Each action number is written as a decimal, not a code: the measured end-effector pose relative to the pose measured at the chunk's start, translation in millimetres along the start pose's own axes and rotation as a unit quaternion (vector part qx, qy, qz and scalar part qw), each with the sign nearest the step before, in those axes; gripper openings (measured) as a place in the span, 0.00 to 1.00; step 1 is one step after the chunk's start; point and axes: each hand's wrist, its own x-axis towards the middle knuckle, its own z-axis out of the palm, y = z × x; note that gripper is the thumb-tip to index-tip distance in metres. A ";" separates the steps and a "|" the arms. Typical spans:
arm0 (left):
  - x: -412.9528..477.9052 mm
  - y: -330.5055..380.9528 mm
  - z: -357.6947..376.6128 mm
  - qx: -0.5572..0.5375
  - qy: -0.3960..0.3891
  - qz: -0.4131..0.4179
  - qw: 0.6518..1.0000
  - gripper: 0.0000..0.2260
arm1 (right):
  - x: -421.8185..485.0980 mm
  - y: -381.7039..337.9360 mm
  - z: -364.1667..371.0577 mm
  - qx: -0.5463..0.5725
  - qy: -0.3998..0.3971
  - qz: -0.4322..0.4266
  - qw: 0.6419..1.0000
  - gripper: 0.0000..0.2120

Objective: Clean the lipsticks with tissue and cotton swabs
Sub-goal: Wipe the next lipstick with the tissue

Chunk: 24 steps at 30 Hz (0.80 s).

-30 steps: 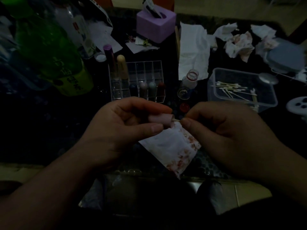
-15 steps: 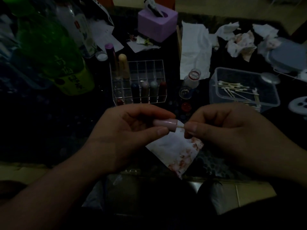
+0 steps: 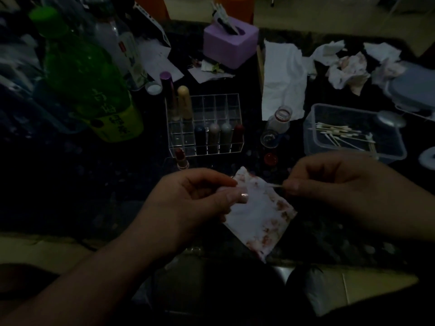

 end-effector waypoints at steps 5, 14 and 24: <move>-1.0 -29.3 -16.2 0.165 0.087 -0.047 0.981 0.03 | 13.7 10.6 -1.7 0.016 0.075 0.041 0.996 0.17; 17.5 -44.5 -55.5 0.346 0.255 0.045 0.902 0.04 | 40.1 2.7 44.0 0.239 0.068 0.097 0.964 0.12; 42.4 -55.2 -61.8 0.323 0.251 0.071 0.910 0.09 | 41.8 2.2 53.0 0.252 0.074 0.078 0.962 0.12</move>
